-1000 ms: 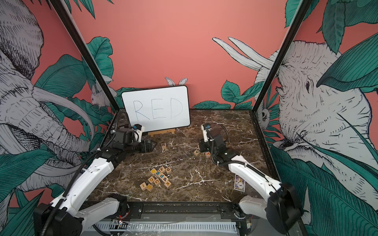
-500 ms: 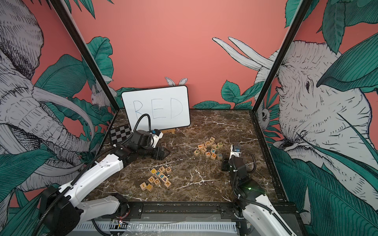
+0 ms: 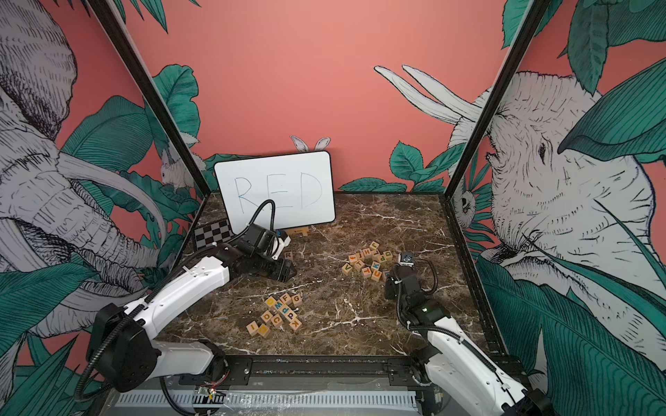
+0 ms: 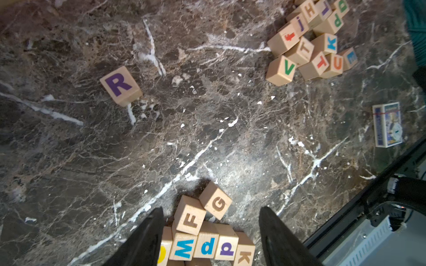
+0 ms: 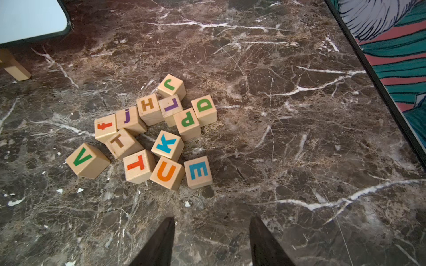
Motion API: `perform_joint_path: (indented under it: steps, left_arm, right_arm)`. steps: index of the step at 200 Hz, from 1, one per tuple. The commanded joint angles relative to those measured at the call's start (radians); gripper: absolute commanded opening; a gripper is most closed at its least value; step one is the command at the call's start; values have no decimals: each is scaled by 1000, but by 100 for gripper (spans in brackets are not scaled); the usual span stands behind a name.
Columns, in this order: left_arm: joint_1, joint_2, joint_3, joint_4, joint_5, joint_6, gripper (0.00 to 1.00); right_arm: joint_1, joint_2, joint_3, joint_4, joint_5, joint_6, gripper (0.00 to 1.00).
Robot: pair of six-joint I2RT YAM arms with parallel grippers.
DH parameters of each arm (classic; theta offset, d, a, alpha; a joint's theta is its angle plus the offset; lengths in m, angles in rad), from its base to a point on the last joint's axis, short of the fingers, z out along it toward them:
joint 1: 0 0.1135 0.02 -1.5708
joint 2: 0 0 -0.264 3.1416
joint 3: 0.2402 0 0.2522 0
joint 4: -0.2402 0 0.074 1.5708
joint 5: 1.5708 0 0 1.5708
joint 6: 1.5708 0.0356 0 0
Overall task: Assemble the uppercase word "red" with letter blocks
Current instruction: Pick up the letter block from the center of the board.
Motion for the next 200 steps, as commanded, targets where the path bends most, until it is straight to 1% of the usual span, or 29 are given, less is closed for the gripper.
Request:
perform_joint_path:
  steps: [1,24,73,139,155,184,200]
  left_arm:
    - [-4,9,39,-89,-28,27,67]
    - [-3,14,40,-98,-61,27,66]
    - [-4,18,44,-101,-58,26,66]
    - [-5,13,48,-106,-99,16,67]
    - [-4,9,45,-94,-69,13,67]
    - [-4,-26,21,-14,96,-3,67]
    - [-3,-65,-3,40,132,-11,67]
  right_arm:
    - [-3,4,30,0,34,26,53]
    - [-3,5,28,1,45,26,54]
    - [-2,29,29,7,45,28,54]
    - [-2,45,27,7,51,32,54]
    - [-3,47,28,5,54,33,55]
    - [-2,49,28,4,59,33,55]
    - [-3,50,27,5,61,34,55]
